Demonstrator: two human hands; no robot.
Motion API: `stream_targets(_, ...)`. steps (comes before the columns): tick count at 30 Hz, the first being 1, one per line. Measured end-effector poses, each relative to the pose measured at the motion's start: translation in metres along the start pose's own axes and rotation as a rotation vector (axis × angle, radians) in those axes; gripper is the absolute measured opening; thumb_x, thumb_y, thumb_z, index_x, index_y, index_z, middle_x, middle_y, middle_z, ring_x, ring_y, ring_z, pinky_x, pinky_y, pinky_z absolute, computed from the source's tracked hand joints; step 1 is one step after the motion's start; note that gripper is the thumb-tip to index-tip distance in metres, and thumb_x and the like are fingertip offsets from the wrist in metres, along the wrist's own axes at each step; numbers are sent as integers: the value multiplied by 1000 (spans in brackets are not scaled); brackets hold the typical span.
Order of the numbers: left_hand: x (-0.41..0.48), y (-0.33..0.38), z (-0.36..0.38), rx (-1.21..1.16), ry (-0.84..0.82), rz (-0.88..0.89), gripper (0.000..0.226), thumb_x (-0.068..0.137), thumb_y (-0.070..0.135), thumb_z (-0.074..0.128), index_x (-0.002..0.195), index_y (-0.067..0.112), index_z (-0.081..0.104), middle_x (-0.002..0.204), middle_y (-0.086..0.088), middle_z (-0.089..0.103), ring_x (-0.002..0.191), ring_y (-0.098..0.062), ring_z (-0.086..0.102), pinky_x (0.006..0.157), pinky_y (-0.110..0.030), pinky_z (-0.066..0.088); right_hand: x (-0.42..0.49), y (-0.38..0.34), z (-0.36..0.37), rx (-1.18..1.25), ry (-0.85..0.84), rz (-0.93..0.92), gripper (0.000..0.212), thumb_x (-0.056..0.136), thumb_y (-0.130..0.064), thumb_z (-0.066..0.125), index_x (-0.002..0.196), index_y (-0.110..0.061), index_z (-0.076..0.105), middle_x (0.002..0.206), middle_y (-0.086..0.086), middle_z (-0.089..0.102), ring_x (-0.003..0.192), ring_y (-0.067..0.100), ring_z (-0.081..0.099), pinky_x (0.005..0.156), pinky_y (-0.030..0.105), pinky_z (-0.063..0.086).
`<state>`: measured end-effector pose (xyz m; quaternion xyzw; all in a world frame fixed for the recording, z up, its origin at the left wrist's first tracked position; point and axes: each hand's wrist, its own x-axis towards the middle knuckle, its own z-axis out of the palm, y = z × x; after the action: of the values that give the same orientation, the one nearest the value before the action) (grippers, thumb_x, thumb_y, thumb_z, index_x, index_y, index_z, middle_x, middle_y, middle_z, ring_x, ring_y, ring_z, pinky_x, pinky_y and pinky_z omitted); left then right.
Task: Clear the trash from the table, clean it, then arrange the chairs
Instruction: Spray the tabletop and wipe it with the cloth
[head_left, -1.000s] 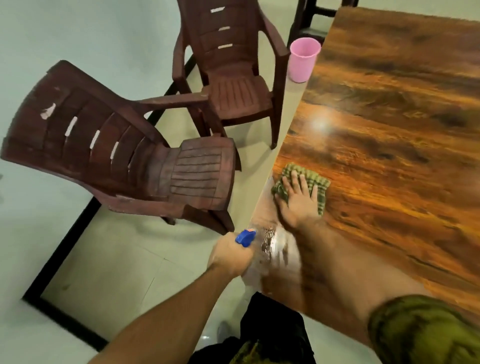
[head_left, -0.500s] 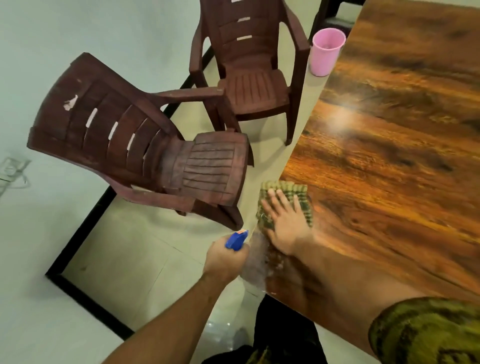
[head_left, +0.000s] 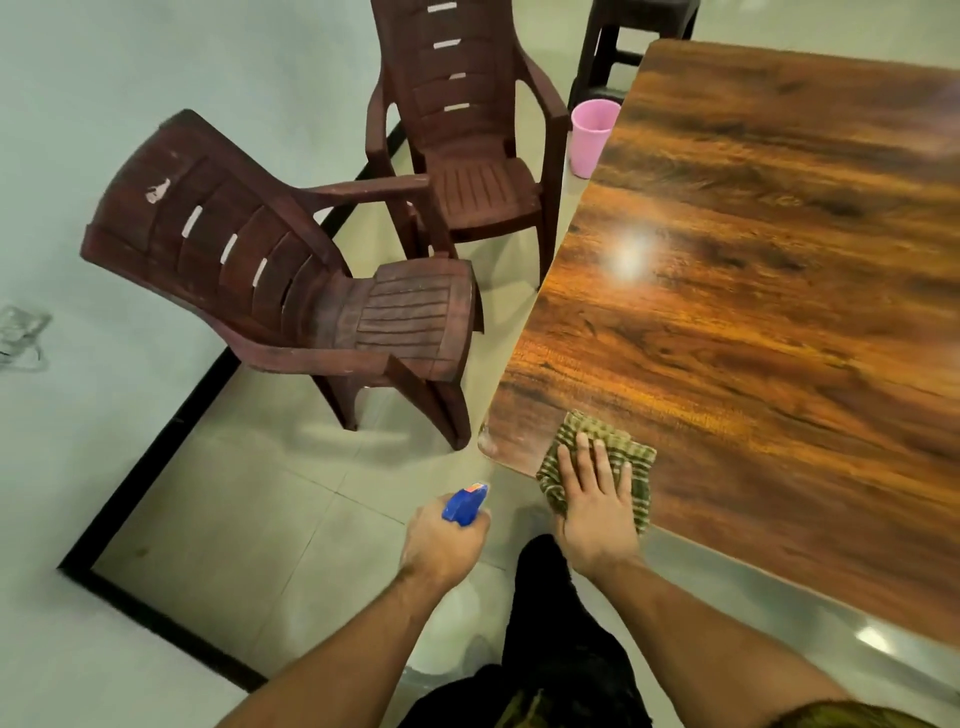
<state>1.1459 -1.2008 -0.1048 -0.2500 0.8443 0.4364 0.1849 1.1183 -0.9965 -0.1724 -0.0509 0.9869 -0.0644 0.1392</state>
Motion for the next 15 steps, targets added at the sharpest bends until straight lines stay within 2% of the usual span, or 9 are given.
stream_targets(2, -11, -13, 5, 23, -17, 3, 43, 66, 52, 53, 74, 11, 60, 71, -18, 67, 55, -26, 55, 61, -52, 58, -7, -8, -2, -38, -38, -62, 86, 96, -19, 41, 152, -24, -24, 158, 2, -33, 148, 26, -29, 120, 55, -13)
stream_targets(6, -32, -20, 24, 78, -66, 33, 38, 71, 45, 55, 73, 7, 55, 71, -20, 65, 53, -20, 51, 59, -49, 56, -29, 32, -12, -176, -72, -247, 88, 95, -3, 38, 153, -26, -24, 157, -2, -35, 147, 23, -29, 119, 51, -11)
stream_targets(10, -45, -10, 48, 132, -108, 54, 39, 70, 45, 53, 74, 6, 53, 71, -18, 66, 53, -21, 49, 58, -46, 56, -68, 70, 1, -87, -61, 12, 96, 88, 1, 44, 153, -23, -23, 159, 1, -32, 142, 23, -41, 120, 50, -12)
stream_targets(11, -46, -7, 55, 133, -114, 47, 41, 68, 47, 53, 74, 7, 54, 71, -18, 66, 53, -21, 49, 58, -46, 56, -76, 70, 8, -71, -6, 28, 101, 82, 0, 54, 156, -20, -12, 163, 4, -22, 145, 26, -35, 121, 53, -7)
stream_targets(13, -50, 3, 75, 151, -133, 46, 42, 66, 50, 52, 74, 8, 54, 72, -17, 66, 54, -23, 48, 60, -48, 55, -95, 73, 21, -26, -12, -54, 109, 60, -1, 73, 157, -16, 25, 165, 9, 14, 152, 31, 3, 118, 54, 12)
stream_targets(14, -50, 6, 83, 182, -146, 53, 40, 68, 48, 53, 73, 8, 54, 71, -17, 65, 55, -24, 47, 61, -47, 54, -101, 71, 29, -6, -15, -146, 110, 51, -3, 79, 153, -16, 38, 162, 7, 26, 149, 30, 20, 118, 51, 21)
stream_targets(15, -54, 12, 91, 213, -168, 66, 35, 73, 44, 55, 72, 8, 52, 68, -16, 63, 56, -25, 46, 60, -44, 53, -108, 70, 34, 25, -44, -229, 110, 49, -7, 81, 151, -18, 40, 160, 4, 32, 146, 28, 29, 118, 46, 25)
